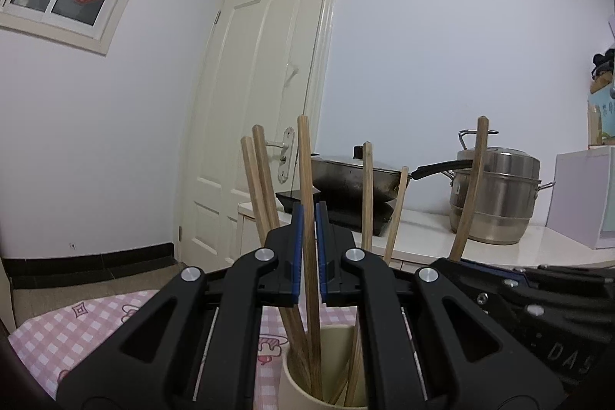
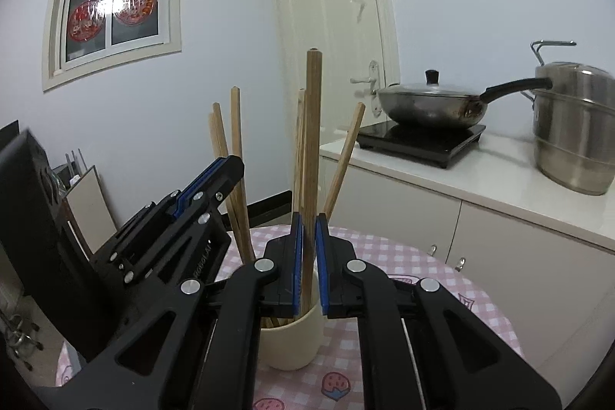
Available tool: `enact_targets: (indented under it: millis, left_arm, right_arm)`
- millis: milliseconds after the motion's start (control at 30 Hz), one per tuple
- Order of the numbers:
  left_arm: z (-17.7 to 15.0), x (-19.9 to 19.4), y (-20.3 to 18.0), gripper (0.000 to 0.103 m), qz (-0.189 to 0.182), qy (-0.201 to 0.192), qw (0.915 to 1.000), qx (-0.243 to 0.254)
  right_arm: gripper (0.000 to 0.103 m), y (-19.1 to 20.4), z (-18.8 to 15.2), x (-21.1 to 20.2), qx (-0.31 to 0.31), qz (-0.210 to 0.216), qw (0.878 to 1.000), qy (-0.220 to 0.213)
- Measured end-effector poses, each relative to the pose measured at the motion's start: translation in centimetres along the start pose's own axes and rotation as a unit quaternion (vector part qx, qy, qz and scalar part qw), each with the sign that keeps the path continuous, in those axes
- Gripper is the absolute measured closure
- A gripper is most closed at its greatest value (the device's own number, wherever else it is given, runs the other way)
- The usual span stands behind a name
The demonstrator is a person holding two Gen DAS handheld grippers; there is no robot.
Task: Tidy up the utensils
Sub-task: 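Push both held chopsticks down into the green cup with both grippers, then open both grippers to release the chopsticks into the cup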
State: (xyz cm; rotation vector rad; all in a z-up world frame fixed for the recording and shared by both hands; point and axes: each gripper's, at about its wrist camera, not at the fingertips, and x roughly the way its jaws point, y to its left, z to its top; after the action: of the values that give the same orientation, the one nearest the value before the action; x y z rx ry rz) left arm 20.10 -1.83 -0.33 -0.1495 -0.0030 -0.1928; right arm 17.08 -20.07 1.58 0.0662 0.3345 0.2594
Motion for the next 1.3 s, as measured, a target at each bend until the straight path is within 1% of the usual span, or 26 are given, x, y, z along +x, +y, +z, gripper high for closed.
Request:
enact_targets:
  millis: [67, 100, 133, 200, 233, 333, 400, 467, 567, 600, 633, 667, 833, 867, 933, 1000, 1100, 1200, 1300]
  left_arm:
    - [0.2, -0.2, 0.1, 0.095, 0.001, 0.003, 1.0000, -0.003]
    - [0.2, -0.3, 0.1, 0.087, 0.001, 0.005, 1.0000, -0.003]
    - [0.3, -0.4, 0.2, 0.066, -0.001, 0.008, 1.0000, -0.004]
    - [0.5, -0.9, 0.7, 0.041, 0.003, 0.002, 0.9998, -0.019]
    - [0.6, -1.2, 0.9, 0.041, -0.005, 0.000, 0.9997, -0.023]
    - [0.8, -1.3, 0.4, 0.041, -0.004, 0.020, 0.9998, -0.002]
    - [0.9, -1.7, 0.4, 0.041, -0.010, 0.028, 0.9996, 0.000]
    - [1.0, -2.2, 0.6, 0.041, -0.009, 0.034, 0.9994, -0.002]
    - [1.2, -2.8, 1.0, 0.041, -0.004, 0.046, 0.9989, -0.009]
    - [1.2, -2.9, 1.2, 0.039, 0.000, 0.051, 0.9987, -0.010]
    - [1.3, -3.1, 1.3, 0.036, 0.001, 0.055, 0.9984, -0.012]
    - [1.3, -3.3, 1.4, 0.033, 0.002, 0.057, 0.9983, -0.012]
    - [1.2, -4.7, 1.0, 0.031, 0.012, 0.062, 0.9980, 0.010]
    - [1.2, -4.9, 1.1, 0.030, 0.012, 0.061, 0.9980, 0.008]
    - [1.2, -5.5, 1.2, 0.023, 0.018, 0.061, 0.9980, 0.006]
    - [1.2, -6.0, 1.2, 0.021, 0.021, 0.061, 0.9979, 0.010]
    - [1.1, -6.5, 0.7, 0.018, 0.035, 0.073, 0.9961, 0.033]
    - [1.0, -6.9, 0.5, 0.010, 0.054, 0.086, 0.9939, 0.042]
    - [0.8, -7.7, 0.4, 0.010, 0.057, 0.095, 0.9932, 0.034]
  right_arm:
    - [0.097, 0.1, -0.2, 0.0, 0.005, -0.001, 1.000, 0.000]
    - [0.097, 0.1, -0.4, -0.1, 0.007, -0.002, 1.000, -0.002]
    - [0.097, 0.1, -0.5, -0.2, 0.010, -0.003, 1.000, -0.005]
    - [0.096, 0.0, -0.7, -0.4, 0.018, -0.007, 1.000, -0.008]
    - [0.096, -0.1, -0.9, -0.4, 0.025, -0.002, 1.000, -0.004]
    - [0.096, 0.1, -1.3, -0.7, 0.027, -0.012, 1.000, -0.003]
    - [0.096, 0.1, -1.5, -1.0, 0.036, -0.010, 0.999, -0.004]
    - [0.089, 0.0, -1.6, -1.4, 0.042, -0.013, 0.999, -0.007]
    - [0.066, -0.2, -1.9, -2.0, 0.049, -0.021, 0.999, -0.012]
    - [0.056, -0.2, -1.9, -2.3, 0.048, -0.027, 0.998, -0.017]
    - [0.048, -0.2, -2.0, -2.7, 0.045, -0.031, 0.998, -0.022]
    - [0.046, -0.2, -2.1, -3.1, 0.042, -0.032, 0.998, -0.027]
    - [0.044, 0.3, -2.2, -4.1, 0.028, -0.042, 0.998, -0.037]
    - [0.043, 0.2, -2.2, -4.3, 0.030, -0.041, 0.998, -0.037]
    - [0.039, 0.3, -2.3, -4.6, 0.032, -0.043, 0.998, -0.039]
    - [0.039, 0.4, -2.4, -5.0, 0.030, -0.047, 0.998, -0.042]
    - [0.038, 0.8, -2.6, -5.8, 0.025, -0.053, 0.997, -0.046]
    - [0.032, 1.3, -3.1, -6.9, 0.016, -0.060, 0.997, -0.055]
    - [0.027, 1.8, -3.5, -7.8, 0.011, -0.069, 0.996, -0.062]
